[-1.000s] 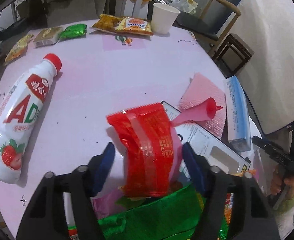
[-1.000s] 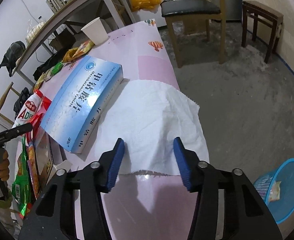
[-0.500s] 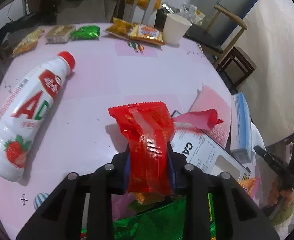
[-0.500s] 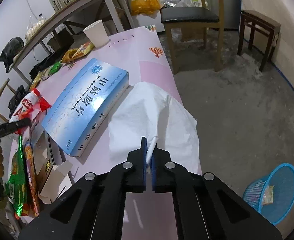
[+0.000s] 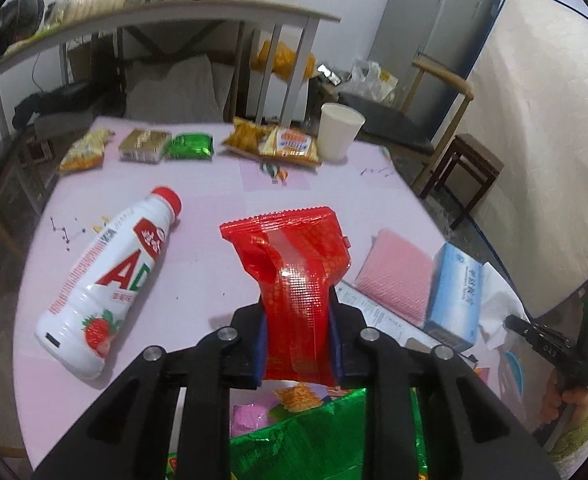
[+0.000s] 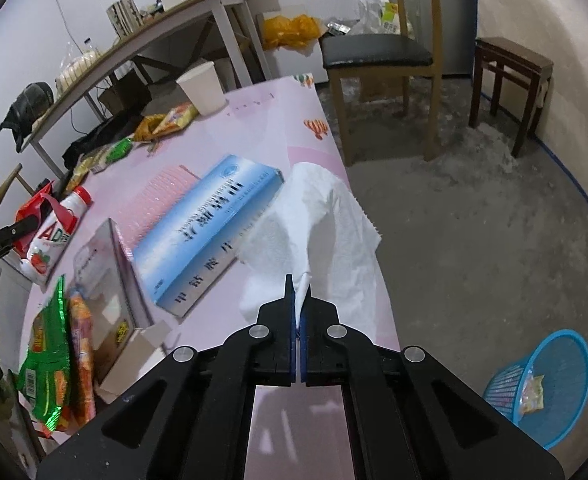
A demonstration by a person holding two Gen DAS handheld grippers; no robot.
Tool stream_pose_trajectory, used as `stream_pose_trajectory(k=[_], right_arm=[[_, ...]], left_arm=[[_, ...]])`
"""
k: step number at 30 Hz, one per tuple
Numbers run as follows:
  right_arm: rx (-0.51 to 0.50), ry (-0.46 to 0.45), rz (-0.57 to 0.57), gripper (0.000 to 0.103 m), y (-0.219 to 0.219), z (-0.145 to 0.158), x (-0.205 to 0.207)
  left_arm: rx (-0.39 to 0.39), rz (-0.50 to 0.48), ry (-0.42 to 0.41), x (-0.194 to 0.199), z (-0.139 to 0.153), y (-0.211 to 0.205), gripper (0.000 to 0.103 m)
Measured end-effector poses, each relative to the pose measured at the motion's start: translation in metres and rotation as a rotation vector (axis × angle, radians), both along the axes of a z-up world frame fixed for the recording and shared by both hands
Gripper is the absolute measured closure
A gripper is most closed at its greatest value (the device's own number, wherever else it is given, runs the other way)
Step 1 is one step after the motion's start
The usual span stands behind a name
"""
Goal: Collect trash
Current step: 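Carry the tissue and red wrapper to the wastebasket and open both tools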
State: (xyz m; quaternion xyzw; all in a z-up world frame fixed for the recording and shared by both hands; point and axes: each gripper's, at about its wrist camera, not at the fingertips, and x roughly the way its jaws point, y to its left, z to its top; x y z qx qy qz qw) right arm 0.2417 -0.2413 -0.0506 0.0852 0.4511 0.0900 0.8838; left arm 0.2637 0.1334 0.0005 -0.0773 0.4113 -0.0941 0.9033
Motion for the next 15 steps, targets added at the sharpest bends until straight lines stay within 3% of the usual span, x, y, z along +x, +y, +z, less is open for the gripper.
stream_pose_trajectory(k=[15], right_arm=[[0.034,-0.106,-0.029,0.103,-0.008,0.046,-0.051]], left_arm=[[-0.044,-0.052,-0.098,-0.045,0.037,-0.013,0.082]])
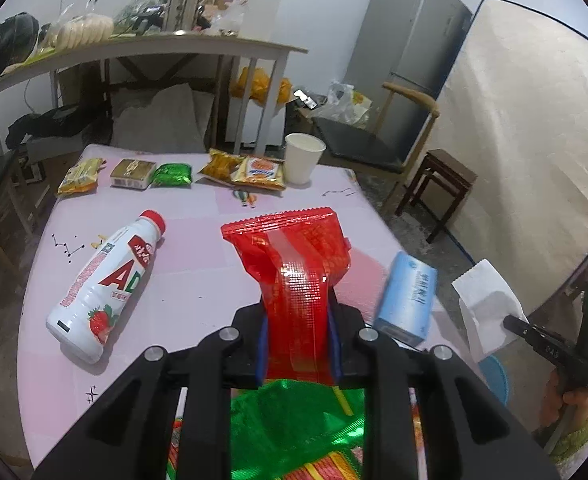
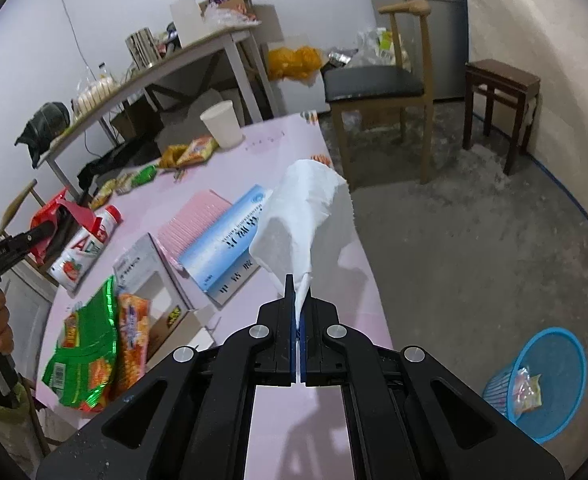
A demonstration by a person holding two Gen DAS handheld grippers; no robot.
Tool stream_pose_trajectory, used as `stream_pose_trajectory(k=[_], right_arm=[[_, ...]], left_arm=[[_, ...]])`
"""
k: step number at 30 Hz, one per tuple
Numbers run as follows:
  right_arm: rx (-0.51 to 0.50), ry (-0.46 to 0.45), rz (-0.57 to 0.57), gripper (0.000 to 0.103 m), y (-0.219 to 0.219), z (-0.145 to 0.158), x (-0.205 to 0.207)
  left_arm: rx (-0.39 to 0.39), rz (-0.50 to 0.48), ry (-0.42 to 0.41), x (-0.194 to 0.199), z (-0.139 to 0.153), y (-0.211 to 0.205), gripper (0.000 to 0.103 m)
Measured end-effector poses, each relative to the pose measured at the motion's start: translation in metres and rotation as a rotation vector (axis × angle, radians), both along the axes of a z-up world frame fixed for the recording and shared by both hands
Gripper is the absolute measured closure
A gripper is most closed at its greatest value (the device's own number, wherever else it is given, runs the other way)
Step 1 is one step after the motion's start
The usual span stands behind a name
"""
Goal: Collect trash
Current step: 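Carry the tissue and red wrapper to the wastebasket and open both tools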
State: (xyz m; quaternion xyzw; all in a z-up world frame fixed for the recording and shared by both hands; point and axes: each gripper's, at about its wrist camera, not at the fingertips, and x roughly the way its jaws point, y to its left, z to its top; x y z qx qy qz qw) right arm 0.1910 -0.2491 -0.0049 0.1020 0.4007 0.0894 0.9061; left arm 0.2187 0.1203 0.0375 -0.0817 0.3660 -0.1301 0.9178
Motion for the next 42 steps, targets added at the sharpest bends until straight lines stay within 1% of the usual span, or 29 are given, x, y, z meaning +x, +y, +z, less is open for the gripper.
stream_pose_trajectory(k=[3,8,13,15,21,23,26,29,32,34,37,39,42], right_arm=[[0.011,-0.029,-0.011,0.103,-0.007,0.01,-0.012],[0.031,-0.072,-0.046,0.103,-0.024,0.023,-0.034],[0.066,-0.096,-0.111,0.103,-0.057,0.029,-0.055],[0.08,-0.101,-0.15,0.103,-0.074,0.029,-0.065],[0.155,-0.086,-0.283,0.103,-0.138,0.016,-0.096],[0.188,-0.078,-0.326,0.103,-0.159,0.009,-0.105],[0.256,-0.057,-0.416,0.103,-0.2,-0.012,-0.12],[0.305,-0.028,-0.509,0.103,-0.235,-0.037,-0.134],[0.354,0.008,-0.599,0.103,-0.266,-0.066,-0.147],[0.386,0.037,-0.651,0.103,-0.287,-0.087,-0.156],[0.447,0.08,-0.716,0.103,-0.314,-0.121,-0.165],[0.462,0.104,-0.751,0.103,-0.326,-0.14,-0.168],[0.511,0.141,-0.798,0.103,-0.344,-0.17,-0.168]], left_arm=[[-0.009,-0.032,-0.021,-0.013,0.011,-0.01,0.082],[-0.016,-0.108,-0.053,-0.033,0.028,-0.043,0.082],[-0.021,-0.211,-0.06,-0.044,0.037,-0.094,0.082],[-0.028,-0.257,-0.053,-0.045,0.039,-0.118,0.082],[-0.043,-0.431,0.0,-0.044,0.035,-0.213,0.082],[-0.041,-0.491,0.028,-0.042,0.031,-0.252,0.082],[-0.024,-0.582,0.073,-0.043,0.022,-0.315,0.082],[0.0,-0.681,0.117,-0.045,0.005,-0.383,0.081],[0.043,-0.775,0.177,-0.051,-0.024,-0.452,0.081],[0.065,-0.825,0.235,-0.056,-0.049,-0.494,0.08],[0.117,-0.875,0.298,-0.062,-0.089,-0.547,0.079],[0.155,-0.9,0.308,-0.071,-0.115,-0.578,0.079],[0.186,-0.926,0.36,-0.082,-0.146,-0.611,0.079]])
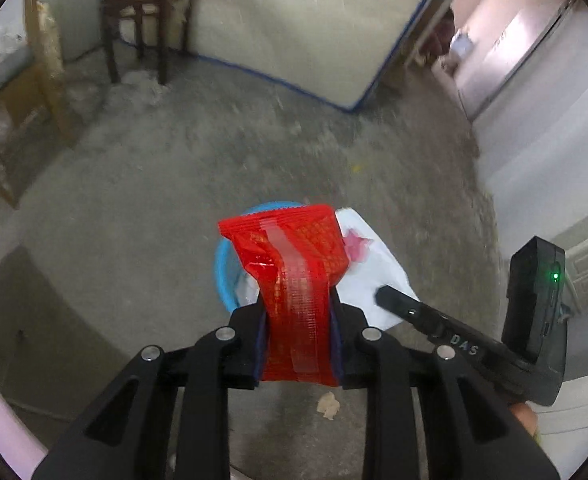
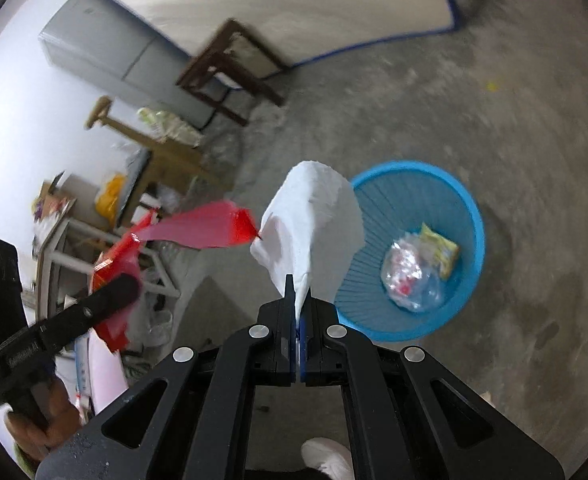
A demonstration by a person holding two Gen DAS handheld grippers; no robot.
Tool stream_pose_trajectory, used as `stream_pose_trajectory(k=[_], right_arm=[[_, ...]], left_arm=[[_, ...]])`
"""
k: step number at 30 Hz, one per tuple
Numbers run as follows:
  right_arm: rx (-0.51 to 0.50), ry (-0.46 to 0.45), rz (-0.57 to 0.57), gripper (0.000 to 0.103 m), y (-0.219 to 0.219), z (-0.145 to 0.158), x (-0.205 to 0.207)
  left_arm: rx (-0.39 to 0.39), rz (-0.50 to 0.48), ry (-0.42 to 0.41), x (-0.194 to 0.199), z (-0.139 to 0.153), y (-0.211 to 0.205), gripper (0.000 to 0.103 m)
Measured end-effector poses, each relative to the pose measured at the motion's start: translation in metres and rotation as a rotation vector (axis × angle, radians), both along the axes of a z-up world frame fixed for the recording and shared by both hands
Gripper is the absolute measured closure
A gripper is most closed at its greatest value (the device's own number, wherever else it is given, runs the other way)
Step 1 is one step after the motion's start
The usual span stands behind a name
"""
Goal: Collect trash
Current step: 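Carry the tissue and red wrapper to the wastebasket and open both tools, then move both tools away from the wastebasket toward the table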
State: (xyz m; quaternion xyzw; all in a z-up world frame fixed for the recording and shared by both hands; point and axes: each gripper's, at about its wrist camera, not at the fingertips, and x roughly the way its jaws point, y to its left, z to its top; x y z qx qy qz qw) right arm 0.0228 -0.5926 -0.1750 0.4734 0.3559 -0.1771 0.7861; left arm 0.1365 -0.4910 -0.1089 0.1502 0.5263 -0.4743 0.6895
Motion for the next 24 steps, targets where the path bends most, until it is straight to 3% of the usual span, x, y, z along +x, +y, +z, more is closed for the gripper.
stream_pose_trajectory(k=[3,5,7,10,16,24], right_arm=[[0.025,0.019,-0.029,0.103,-0.016,-0.021,0.003],[0.027,0.038,-0.036,0.098,-0.025,-0.037,0.008],[0.043,0.058,-0.041,0.095,-0.034,-0.052,0.009],[0.043,0.125,-0.056,0.068,-0.043,-0.077,0.01],[0.064,0.149,-0.092,0.064,-0.047,-0.098,-0.006],[0.047,0.053,-0.1,0.06,-0.042,-0.069,-0.021]], left_arm=[[0.056,-0.009,0.021,-0.003,-0.029,-0.03,0.071],[0.088,-0.013,0.008,-0.002,-0.045,-0.048,0.043],[0.121,0.01,-0.007,0.001,-0.059,-0.06,0.03],[0.142,0.031,0.015,0.002,-0.072,-0.065,0.027],[0.068,0.062,0.031,0.005,-0.062,-0.046,0.024],[-0.073,0.115,0.015,0.001,-0.016,-0.01,0.024]])
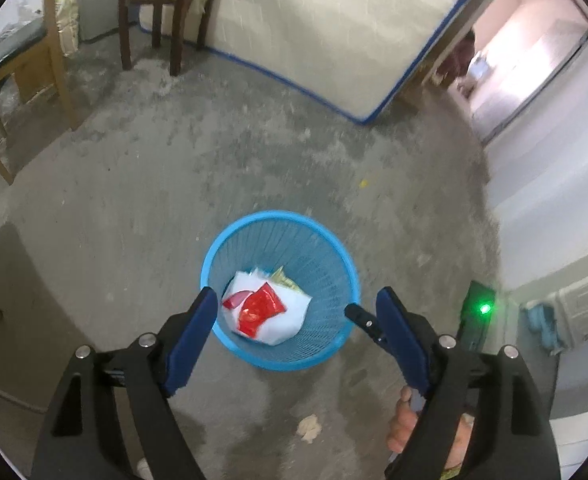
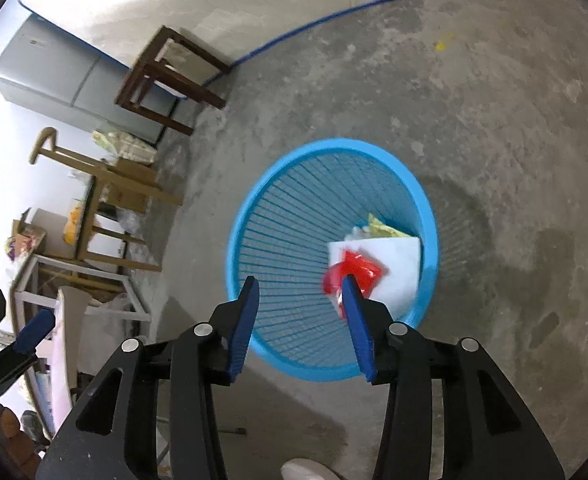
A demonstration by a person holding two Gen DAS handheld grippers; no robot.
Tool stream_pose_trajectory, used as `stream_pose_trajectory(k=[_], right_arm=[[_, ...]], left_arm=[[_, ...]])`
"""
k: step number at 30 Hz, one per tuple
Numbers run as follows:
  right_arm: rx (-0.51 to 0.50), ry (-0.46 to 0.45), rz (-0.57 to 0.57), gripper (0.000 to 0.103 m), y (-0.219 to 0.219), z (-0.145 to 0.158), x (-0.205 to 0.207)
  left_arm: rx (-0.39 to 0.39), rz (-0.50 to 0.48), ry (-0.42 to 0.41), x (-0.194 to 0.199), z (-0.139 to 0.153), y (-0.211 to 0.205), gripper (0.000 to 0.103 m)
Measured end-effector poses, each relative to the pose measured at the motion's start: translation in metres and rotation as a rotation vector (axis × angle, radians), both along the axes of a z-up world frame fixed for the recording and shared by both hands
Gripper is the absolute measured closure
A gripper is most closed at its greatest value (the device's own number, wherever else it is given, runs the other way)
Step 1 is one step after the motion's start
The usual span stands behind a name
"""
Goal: Collect trash
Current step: 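Move both tools away from the wastebasket toward the table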
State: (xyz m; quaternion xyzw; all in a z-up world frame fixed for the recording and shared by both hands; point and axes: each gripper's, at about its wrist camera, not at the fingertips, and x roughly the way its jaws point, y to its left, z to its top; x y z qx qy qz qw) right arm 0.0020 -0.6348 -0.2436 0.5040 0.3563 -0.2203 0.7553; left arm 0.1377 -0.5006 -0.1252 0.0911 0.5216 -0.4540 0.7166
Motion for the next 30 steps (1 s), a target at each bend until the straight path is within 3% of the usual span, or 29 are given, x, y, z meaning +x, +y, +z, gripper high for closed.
stream_pose_trajectory(k=[8,17,24,30], right_arm=[[-0.108,-0.097,0.116,0.038,0.033,0.068,-0.005],[-0.175,-0.182,0.336,0.027,0.093,0.156,0.033],[-0.193,-0.258,0.533,0.023,0.159,0.205,0.08],[-0.155,-0.276,0.739,0.023,0.239,0.222,0.129]], left_arm=[[-0.136,0.054,-0.095,-0.016,0.078,0.087,0.024],[-0.17,0.228,-0.195,-0.012,0.152,0.249,0.02],[-0.152,0.437,-0.285,-0.008,0.177,0.383,0.019],[-0.119,0.597,-0.333,0.004,0.18,0.476,0.019]])
